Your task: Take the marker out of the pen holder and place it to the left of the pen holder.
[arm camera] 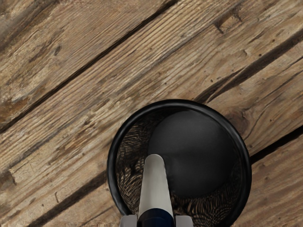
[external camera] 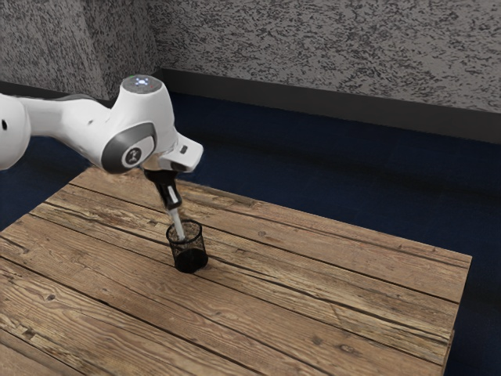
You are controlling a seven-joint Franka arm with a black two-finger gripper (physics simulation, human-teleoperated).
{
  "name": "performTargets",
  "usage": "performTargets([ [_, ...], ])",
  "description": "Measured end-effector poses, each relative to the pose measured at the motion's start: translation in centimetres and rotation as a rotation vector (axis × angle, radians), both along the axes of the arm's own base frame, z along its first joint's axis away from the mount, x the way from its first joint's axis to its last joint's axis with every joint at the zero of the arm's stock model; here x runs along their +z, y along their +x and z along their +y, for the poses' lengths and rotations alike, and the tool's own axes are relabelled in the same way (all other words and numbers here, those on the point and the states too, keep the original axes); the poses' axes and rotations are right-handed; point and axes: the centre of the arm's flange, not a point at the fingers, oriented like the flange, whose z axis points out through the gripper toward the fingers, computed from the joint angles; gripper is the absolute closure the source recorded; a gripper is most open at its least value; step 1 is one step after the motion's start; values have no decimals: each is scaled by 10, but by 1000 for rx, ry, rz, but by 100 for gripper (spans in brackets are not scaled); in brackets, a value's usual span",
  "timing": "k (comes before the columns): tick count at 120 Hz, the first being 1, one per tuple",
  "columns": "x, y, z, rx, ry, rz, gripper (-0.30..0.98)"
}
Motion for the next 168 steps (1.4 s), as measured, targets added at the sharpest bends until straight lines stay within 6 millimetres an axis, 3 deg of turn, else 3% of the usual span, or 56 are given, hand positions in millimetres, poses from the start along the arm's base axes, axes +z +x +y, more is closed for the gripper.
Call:
performTargets([
  [19,105,3,14,90,-32,-38,78],
  [32,121,-3,23,146,-51,62,78],
  [43,102,8,38,219,-41,201,79],
  [58,38,30,127,433,-18,428,79],
  [73,-18,33,160,544,11,616,79],
  [87,-56,30,172,602,33,731,79],
  [102,-81,36,177,632,52,788,79],
  [140,-114,50,180,664,82,825,78],
  [150,-116,49,182,674,81,829,68],
  [168,-115,49,182,687,76,833,37],
])
